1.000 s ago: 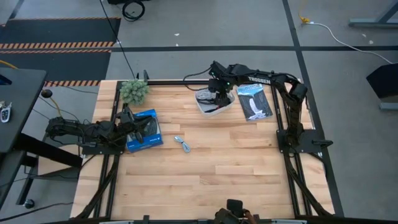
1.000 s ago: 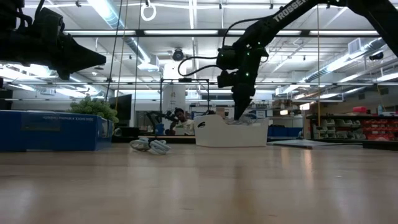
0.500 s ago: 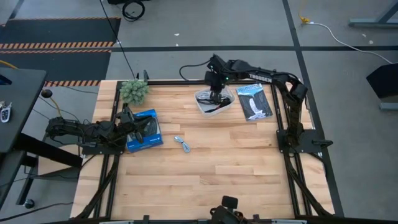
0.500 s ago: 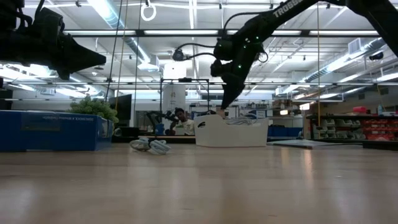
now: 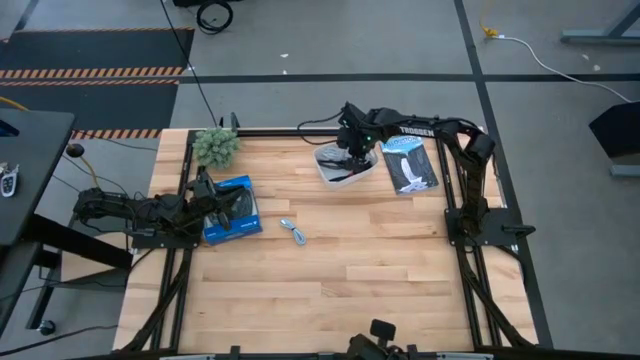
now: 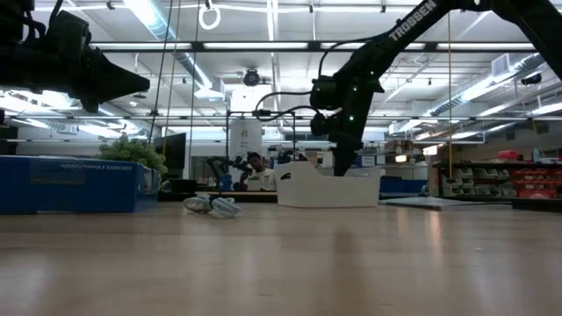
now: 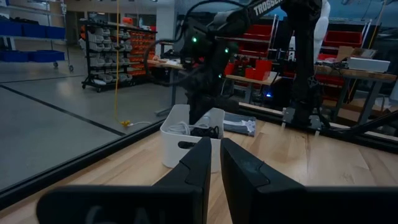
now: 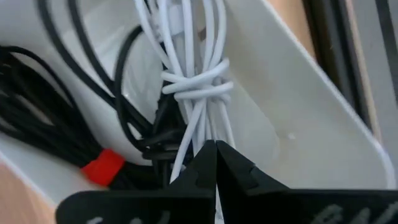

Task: Pick and place USB-C Cables
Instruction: Put the white USB cable into the white bin, then put the light blue USB cable into the white bin

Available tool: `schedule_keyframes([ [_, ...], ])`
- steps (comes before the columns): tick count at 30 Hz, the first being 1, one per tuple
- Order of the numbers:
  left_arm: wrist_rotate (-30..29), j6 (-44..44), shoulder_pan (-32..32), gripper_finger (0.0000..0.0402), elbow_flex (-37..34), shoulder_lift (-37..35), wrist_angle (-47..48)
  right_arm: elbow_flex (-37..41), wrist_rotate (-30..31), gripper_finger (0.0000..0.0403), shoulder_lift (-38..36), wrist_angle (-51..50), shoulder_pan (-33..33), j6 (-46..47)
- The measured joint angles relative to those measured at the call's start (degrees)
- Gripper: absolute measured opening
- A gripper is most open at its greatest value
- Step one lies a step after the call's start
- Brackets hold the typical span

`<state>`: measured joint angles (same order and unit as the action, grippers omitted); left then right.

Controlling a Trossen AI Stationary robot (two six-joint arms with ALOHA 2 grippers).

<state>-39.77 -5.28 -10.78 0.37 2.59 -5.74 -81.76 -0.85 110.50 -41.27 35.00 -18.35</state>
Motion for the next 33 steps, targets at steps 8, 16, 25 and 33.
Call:
schedule_keyframes([
  [8,0.0,0.0,0.01,0.0043,0.01,0.0,0.0,2.01,1.1,0.0009,-0.02,0.4,0.02,2.32],
  [16,0.0,0.0,0.0,0.0043,0.0,0.0,-0.01,-4.44,3.52,0.0008,0.09,-4.43,0.02,0.97],
  [25,0.0,0.0,0.0,0.0043,0.01,0.02,-0.01,-13.49,4.27,0.0008,0.09,-10.02,0.0,1.77],
  [33,0.0,0.0,0.0,0.0043,0.01,0.01,-0.02,-19.46,3.85,0.0008,0.09,-10.82,-2.28,8.68],
])
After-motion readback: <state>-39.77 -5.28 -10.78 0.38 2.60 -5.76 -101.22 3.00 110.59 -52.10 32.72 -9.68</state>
